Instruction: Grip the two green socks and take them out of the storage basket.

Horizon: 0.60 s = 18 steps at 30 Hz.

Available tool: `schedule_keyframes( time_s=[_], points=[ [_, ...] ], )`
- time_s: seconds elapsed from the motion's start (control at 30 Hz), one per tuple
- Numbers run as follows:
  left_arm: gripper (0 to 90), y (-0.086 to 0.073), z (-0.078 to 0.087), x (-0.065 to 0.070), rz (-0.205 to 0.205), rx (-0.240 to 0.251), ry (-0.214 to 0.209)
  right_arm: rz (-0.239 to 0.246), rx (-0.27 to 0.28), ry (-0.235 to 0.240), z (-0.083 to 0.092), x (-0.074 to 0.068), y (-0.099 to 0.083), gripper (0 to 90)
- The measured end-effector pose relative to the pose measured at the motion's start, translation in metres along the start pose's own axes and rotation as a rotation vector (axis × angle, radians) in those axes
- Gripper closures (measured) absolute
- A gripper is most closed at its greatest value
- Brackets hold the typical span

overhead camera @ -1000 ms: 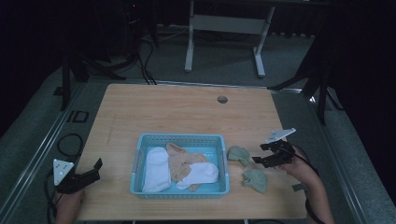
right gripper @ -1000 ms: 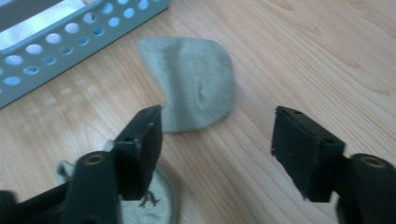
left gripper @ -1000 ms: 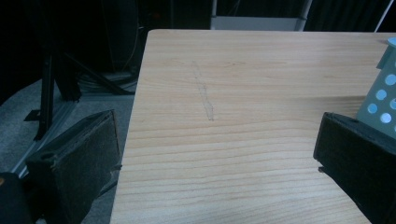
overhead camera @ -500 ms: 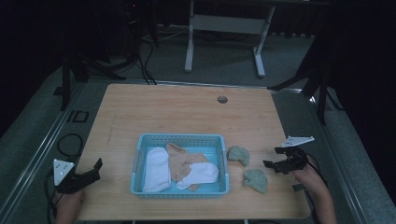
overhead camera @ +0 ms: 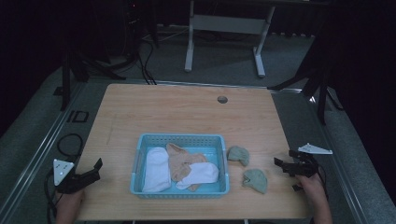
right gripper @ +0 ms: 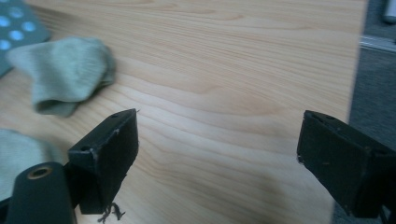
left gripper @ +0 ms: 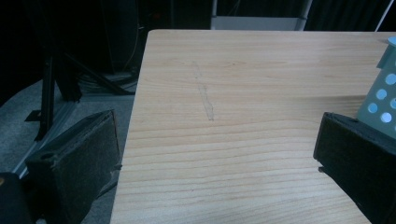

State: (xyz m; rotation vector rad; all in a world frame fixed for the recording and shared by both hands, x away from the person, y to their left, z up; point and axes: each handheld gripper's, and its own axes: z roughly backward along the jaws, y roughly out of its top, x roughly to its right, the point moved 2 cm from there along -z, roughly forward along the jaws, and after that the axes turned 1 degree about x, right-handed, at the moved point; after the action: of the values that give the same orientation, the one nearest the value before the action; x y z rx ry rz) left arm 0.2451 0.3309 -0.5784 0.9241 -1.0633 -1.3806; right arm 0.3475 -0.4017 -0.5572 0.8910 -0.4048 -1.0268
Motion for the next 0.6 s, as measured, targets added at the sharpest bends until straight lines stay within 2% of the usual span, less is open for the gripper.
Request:
schedule_keyframes(
  time_s=[0.03,0.17,0.2,0.27,0.3,0.33,0.37,0.4,0.43,0.6],
  points=[
    [0.1,0.0,0.0,0.0,-0.001,-0.002,-0.002,-0.018,0.002,-0.008,0.0,0.002,-0.005,12.4],
    [0.1,0.0,0.0,0.0,-0.003,-0.001,-0.002,-0.028,-0.004,-0.009,0.0,0.001,-0.011,12.4],
    [0.1,0.0,0.0,0.0,-0.002,-0.001,-0.002,-0.028,0.0,-0.025,0.0,0.001,-0.013,12.4],
    [0.1,0.0,0.0,0.0,-0.003,-0.002,-0.002,-0.045,0.011,-0.031,0.001,0.001,-0.017,12.4],
    [0.1,0.0,0.0,0.0,-0.003,-0.001,-0.002,-0.067,0.029,-0.061,0.003,0.001,-0.019,12.4],
    [0.1,0.0,0.0,0.0,-0.003,-0.001,-0.003,-0.067,0.029,-0.061,0.003,0.001,-0.019,12.4],
    [0.1,0.0,0.0,0.0,-0.003,-0.001,-0.003,-0.08,0.054,-0.077,0.007,0.002,-0.021,12.4],
    [0.1,0.0,0.0,0.0,-0.003,0.0,-0.003,-0.08,0.054,-0.077,0.007,0.002,-0.021,12.4],
    [0.1,0.0,0.0,0.0,-0.003,0.0,-0.003,-0.101,0.084,-0.082,0.01,0.001,-0.023,12.5],
    [0.1,0.0,0.0,0.0,-0.002,0.0,-0.005,-0.111,0.084,-0.1,0.01,0.0,-0.027,12.5]
  ],
)
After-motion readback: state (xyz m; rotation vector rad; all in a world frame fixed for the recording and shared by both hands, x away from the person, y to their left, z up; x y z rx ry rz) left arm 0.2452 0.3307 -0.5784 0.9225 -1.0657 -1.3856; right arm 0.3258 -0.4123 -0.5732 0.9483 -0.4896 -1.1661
